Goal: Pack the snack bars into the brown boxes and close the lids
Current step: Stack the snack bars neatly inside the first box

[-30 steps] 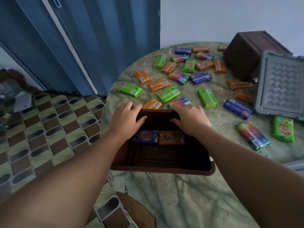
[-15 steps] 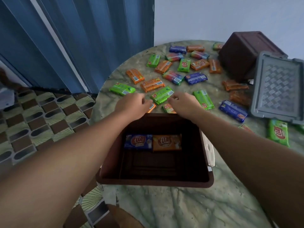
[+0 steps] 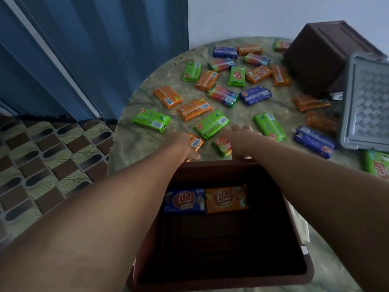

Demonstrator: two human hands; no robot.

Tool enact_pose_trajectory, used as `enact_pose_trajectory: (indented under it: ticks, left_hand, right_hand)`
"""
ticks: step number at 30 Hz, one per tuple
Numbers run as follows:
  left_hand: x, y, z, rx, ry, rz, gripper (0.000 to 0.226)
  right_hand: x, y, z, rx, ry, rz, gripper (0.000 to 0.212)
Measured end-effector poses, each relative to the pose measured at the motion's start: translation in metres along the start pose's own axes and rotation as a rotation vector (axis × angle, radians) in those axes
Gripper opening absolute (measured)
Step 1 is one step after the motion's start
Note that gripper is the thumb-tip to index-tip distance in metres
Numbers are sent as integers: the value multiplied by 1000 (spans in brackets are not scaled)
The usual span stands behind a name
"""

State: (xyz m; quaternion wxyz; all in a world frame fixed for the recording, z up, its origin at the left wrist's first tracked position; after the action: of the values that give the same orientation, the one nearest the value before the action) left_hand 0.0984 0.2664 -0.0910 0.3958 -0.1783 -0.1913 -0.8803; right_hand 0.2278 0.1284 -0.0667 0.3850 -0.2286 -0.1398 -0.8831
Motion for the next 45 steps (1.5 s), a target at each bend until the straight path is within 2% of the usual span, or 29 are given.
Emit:
enact_pose_trajectory:
  ticks: [2,7,11,13,15,19,26,29,34,37,41,45]
  left_hand:
    - [0,-1,0,19,2,2,78]
    - [0,1,1,-12,33,-4,81]
    - [2,1,5,102,93,10,101]
    - [8,6,17,123,194,-37,106]
    - [22,14,33,83,318,-131,107]
    - [66,29,74,110,612,-345,90]
    - [184,24,91,118,888,-467,73]
    - [228,16,57,50,833,-483,78]
    - [243,5,-21,-108,501,-525,74]
    - [231,-5,-45,-31,289,-446,66]
    - [220,-6,-58,-111,188,-400,63]
    - [213,-12,-66,-150,134,-380,67]
  right_hand:
    - [1,-1,-2,53,-10,0,86]
    - [2,-2,4,143,82,-76,67]
    - [7,-1,9,40,111,-59,60]
    - [13,1,16,-64,170,-62,62]
    - [26,4,31,-178,276,-61,73]
    - [66,4,64,-267,516,-25,79]
    - [147,5,50,-542,669,83,73]
    - [177,3,22,-541,651,140,75]
    - [193,-17,-34,-221,444,281,75]
    - [190,-29,-62,-42,333,353,76]
    - [181,-31,-79,8,267,344,78]
    - [174,-32,-81,34,278,325,76]
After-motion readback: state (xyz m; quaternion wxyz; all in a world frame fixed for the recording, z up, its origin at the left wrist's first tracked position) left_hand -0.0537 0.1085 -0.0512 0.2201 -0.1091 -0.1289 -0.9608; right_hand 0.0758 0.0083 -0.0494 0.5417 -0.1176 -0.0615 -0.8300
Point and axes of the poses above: each hand's wrist, its own x-axis away from the middle knuckle, its own z-axis out of the back of the hand, y = z × x, the point moved 8 cm from there along -x, towards the middle knuckle, and after that the axes turned 7 degrees about -z, right-handed, at the moved point
